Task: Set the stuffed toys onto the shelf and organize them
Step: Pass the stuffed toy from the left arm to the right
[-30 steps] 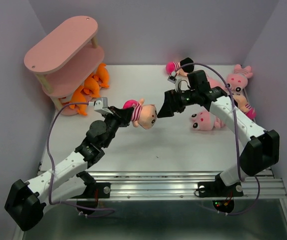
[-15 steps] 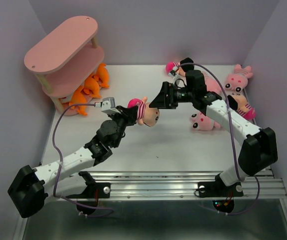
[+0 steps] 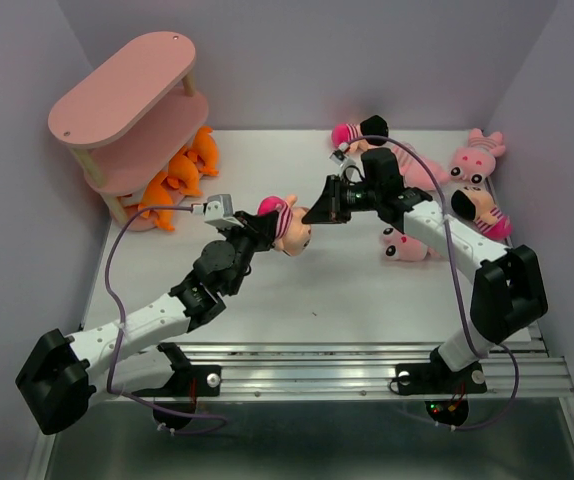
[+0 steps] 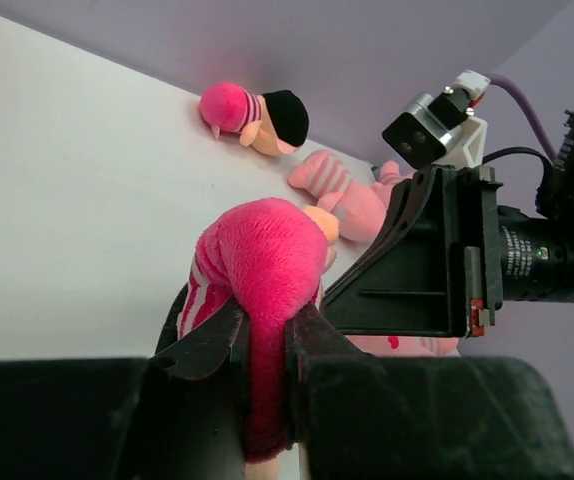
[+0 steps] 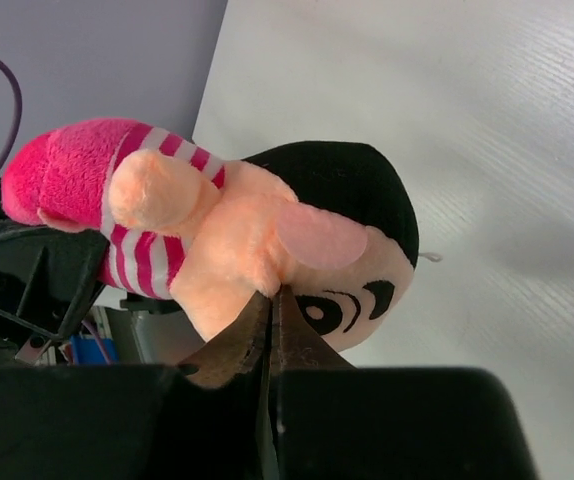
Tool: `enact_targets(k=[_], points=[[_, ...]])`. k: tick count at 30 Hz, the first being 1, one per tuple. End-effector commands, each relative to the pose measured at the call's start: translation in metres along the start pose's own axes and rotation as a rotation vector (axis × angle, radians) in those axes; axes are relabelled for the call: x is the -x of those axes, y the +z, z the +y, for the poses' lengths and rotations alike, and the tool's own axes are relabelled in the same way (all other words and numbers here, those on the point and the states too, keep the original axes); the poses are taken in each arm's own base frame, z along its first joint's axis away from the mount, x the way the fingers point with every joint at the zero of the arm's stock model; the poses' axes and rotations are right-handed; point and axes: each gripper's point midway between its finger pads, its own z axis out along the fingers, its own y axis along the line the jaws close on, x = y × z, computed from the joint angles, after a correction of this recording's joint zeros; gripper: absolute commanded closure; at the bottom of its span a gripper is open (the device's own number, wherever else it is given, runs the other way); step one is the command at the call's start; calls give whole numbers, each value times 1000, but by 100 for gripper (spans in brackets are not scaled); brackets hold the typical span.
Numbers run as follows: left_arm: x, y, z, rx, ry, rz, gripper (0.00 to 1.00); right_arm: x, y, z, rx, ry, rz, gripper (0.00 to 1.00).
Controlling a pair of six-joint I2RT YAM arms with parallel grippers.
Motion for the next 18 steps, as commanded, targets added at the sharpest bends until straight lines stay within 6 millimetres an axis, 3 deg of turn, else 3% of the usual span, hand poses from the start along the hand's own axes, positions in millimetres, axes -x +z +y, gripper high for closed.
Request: enact_targets(k=[1,3,7,10,14,18], points=[[14,-5,-42,-189,-49,-25,100,6,5,18,72,-120,-1,99],[11,-9,-46,-224,-42,-9,99,0,-2,29,161,-201,48,99],[-4,-20,-50,-293,-26,50,37,4,-19,27,260,-360,76,99],[-9,-28,-54,-340,16,85,17,12,-27,15,227,-453,46,99],[-13,-35,-54,-364,65,120,4,15,-32,7,190,-551,25,99],[-7,-47,-60,-430,132,139,1,18,-42,5,204,-714,5,99]])
